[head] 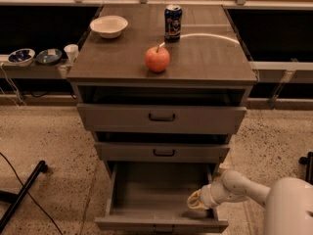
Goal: Open bottom drawer
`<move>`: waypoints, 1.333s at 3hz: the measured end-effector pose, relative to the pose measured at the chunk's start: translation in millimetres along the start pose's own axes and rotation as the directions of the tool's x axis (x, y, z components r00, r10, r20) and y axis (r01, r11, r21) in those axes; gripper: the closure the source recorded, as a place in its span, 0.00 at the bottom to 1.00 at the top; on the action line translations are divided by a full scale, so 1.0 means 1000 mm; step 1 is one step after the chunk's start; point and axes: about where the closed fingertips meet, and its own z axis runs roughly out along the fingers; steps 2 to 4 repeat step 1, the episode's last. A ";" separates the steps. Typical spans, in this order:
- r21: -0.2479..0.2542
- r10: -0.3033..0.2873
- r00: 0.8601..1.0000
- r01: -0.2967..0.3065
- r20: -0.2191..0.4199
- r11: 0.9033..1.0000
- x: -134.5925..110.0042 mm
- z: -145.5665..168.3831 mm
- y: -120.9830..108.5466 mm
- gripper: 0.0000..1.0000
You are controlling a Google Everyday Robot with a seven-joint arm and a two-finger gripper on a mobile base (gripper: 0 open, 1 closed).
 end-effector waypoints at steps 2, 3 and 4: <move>0.078 -0.031 0.998 0.027 0.060 0.997 -0.018 -0.031 -0.013 1.00; 0.078 -0.031 0.998 0.027 0.060 0.997 -0.018 -0.031 -0.013 1.00; 0.078 -0.031 0.998 0.027 0.060 0.997 -0.018 -0.031 -0.013 1.00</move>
Offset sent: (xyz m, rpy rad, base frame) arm 0.0000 0.0000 0.0000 0.0000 0.0000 0.0000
